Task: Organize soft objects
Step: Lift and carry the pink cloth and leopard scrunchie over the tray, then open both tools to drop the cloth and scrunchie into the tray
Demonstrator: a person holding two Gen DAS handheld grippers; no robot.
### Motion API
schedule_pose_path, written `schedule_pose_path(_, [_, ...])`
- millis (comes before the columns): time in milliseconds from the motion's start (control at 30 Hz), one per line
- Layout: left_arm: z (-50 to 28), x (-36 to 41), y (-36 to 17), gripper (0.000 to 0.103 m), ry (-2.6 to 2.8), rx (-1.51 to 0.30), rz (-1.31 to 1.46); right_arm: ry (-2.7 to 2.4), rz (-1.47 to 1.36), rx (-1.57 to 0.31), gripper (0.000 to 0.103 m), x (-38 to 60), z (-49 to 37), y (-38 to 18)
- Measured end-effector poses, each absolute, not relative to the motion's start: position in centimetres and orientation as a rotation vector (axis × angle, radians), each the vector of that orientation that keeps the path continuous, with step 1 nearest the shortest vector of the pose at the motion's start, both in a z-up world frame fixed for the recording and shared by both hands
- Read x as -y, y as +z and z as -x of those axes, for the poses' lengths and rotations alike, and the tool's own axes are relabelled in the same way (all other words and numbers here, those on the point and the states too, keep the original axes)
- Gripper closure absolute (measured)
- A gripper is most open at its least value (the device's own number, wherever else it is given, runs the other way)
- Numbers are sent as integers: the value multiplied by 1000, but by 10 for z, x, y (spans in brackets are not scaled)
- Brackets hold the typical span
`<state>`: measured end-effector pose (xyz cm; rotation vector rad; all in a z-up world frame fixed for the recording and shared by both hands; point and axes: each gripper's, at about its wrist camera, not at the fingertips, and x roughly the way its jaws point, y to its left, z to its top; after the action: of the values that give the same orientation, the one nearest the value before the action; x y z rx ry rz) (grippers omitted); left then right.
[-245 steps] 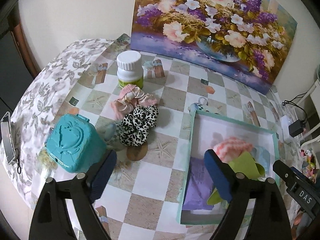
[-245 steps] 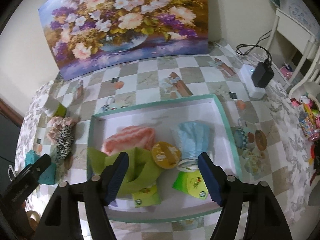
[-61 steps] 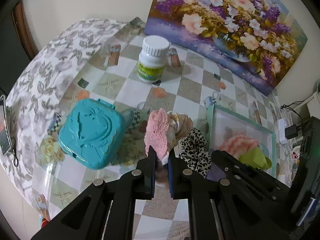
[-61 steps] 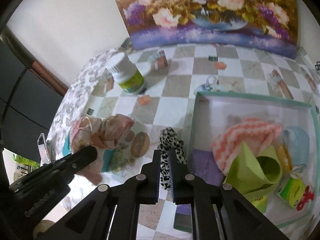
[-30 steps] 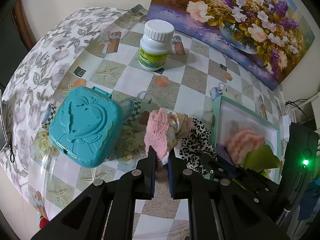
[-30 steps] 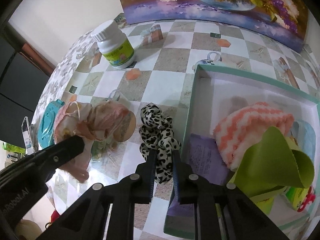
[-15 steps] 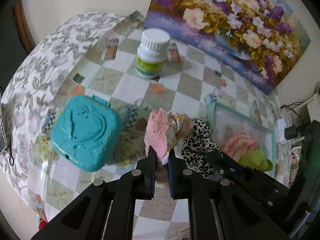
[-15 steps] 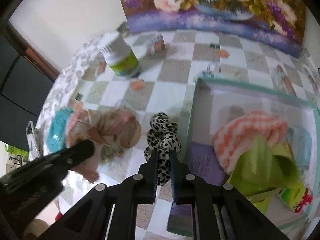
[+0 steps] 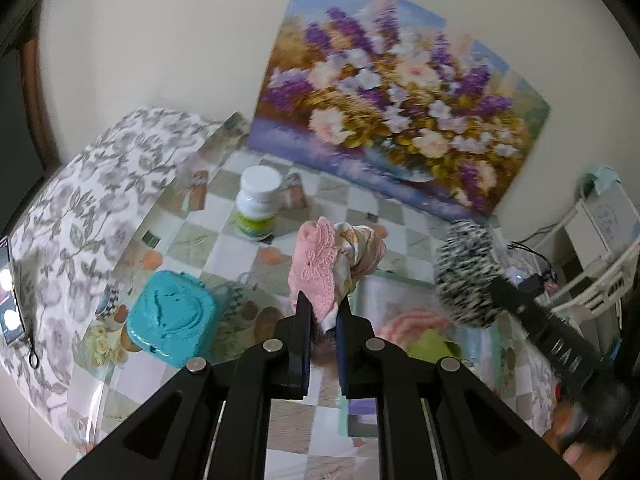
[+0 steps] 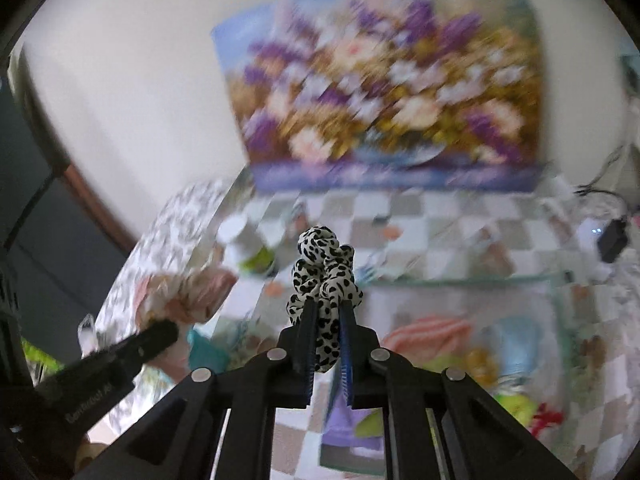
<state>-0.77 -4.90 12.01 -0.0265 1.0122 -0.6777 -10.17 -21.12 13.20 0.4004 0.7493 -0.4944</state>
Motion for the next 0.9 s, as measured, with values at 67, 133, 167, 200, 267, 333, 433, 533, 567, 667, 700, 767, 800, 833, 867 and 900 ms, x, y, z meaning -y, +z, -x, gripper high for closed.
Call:
schedule_pose_path(67, [14,54,123,93,-705,-1007,20,-562,-404,-723,92,222,117,142])
schedule_pose_path(133, [22,61,124,93,-735,-1010,4,-621,-418,-711,92,233,132,148])
schedule_pose_path(167, [25,65,124,93,-747,-1013,-6,-651,-429,-708,92,240,140,150])
schedule_pose_path(200, [29,70,124,93,-762,-1018,-18,-683,-442,-707,92,247,148,151])
schedule_pose_path(267, [35,80,124,93,-790,-1030,-37,-736,-469,-711,92,261,162,150])
schedule_pose_path(333, [43,91,122,93,-830,-1051,-54,-776,-496,-726,92,275,172,145])
schedule_pose_path(433, [56,110,115,93,-888,-1093,-89,-824,-536,-763,92,290,184,133])
schedule_pose_path(533, [75,128,96,92,-926,-1139,-160,-828,-570,-814,92,297,188,117])
schedule_pose_path(567, [79,132,90,92,-934,-1154,-176,-824,-579,-837,92,298,188,110])
schedule_pose_path(667, [88,143,75,92,-944,-1179,-220,-813,-593,-898,92,296,188,91])
schedule_pose_path(700, [91,145,72,92,-940,-1175,-236,-809,-595,-913,92,296,189,86])
schedule_pose_path(767, [96,151,62,92,-931,-1169,-277,-800,-605,-953,92,295,188,72])
schedule_pose_path(800, [97,153,58,92,-930,-1175,-289,-795,-609,-974,92,294,187,65])
schedule_pose_path(833, [98,155,53,92,-930,-1189,-302,-792,-614,-996,92,294,186,57])
schedule_pose_path(867, [97,156,47,92,-927,-1206,-309,-789,-617,-1014,92,293,186,52])
schedule_pose_path(900, [97,157,42,91,-924,-1223,-315,-786,-618,-1038,92,292,186,44])
